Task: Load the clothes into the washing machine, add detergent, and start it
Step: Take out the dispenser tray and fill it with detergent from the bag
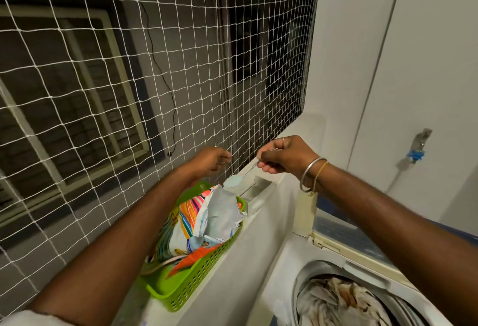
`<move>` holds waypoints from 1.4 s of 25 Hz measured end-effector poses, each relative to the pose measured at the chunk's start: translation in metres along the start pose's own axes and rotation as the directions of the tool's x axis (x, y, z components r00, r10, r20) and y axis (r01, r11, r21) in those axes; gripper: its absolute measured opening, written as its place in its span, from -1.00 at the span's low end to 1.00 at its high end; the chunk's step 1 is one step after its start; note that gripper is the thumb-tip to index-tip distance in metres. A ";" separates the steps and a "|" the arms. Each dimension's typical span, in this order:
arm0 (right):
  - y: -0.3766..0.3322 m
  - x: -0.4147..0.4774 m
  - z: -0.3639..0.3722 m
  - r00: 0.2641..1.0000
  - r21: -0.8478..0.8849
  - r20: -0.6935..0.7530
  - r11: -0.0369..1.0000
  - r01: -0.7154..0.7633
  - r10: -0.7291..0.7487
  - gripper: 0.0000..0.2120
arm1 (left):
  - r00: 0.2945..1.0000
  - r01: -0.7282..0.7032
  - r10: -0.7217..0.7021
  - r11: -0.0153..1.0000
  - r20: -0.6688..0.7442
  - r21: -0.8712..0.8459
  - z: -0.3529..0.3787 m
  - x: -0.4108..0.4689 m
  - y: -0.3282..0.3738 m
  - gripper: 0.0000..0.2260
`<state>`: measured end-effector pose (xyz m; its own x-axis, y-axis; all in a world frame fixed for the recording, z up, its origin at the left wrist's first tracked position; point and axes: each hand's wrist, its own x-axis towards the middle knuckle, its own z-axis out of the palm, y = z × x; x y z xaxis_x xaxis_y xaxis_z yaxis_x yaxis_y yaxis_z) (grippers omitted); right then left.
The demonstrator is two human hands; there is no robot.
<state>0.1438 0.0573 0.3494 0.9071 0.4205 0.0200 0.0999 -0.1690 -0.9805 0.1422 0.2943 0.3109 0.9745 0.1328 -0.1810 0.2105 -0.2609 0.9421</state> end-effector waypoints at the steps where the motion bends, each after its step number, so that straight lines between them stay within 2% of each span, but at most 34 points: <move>1: 0.002 0.006 -0.002 1.000 0.007 -0.006 1.000 -0.012 0.012 -0.95 | 1.000 0.015 -0.015 1.000 0.014 0.010 0.001 0.006 -0.001 -0.70; 13: 0.073 0.097 -0.024 0.976 0.047 -0.111 0.982 -0.184 0.189 -0.87 | 0.980 0.137 -0.147 0.987 0.132 0.081 0.022 0.072 -0.011 -0.83; 17: 0.101 0.117 -0.028 0.959 -0.028 -0.126 0.965 -0.259 0.254 -0.84 | 0.969 0.180 -0.191 0.980 0.158 0.080 0.023 0.079 -0.019 -0.83; 23: 0.128 0.122 -0.023 0.954 -0.203 -0.109 0.934 -0.296 0.278 -0.94 | 0.952 0.236 -0.254 0.964 0.170 0.122 0.027 0.080 -0.031 -0.82; 28: 0.128 0.116 -0.028 0.985 -0.328 -0.088 0.930 -0.167 0.146 -0.88 | 0.934 0.262 -0.287 0.955 0.215 0.136 0.028 0.076 -0.036 -0.77; 31: 0.125 0.115 -0.034 0.997 -0.431 -0.073 0.902 -0.031 -0.001 -0.83 | 0.926 0.263 -0.290 0.955 0.241 0.139 0.026 0.072 -0.034 -0.72; 35: 0.119 0.107 -0.036 0.978 -0.540 -0.037 0.828 0.153 -0.205 -0.79 | 0.928 0.241 -0.275 0.958 0.251 0.158 0.023 0.062 -0.028 -0.68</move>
<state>0.2674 0.0501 0.2420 0.8817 0.4133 0.2275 0.4424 -0.5569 -0.7029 0.1985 0.2875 0.2671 0.8663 -0.0450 -0.4976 0.4484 -0.3693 0.8140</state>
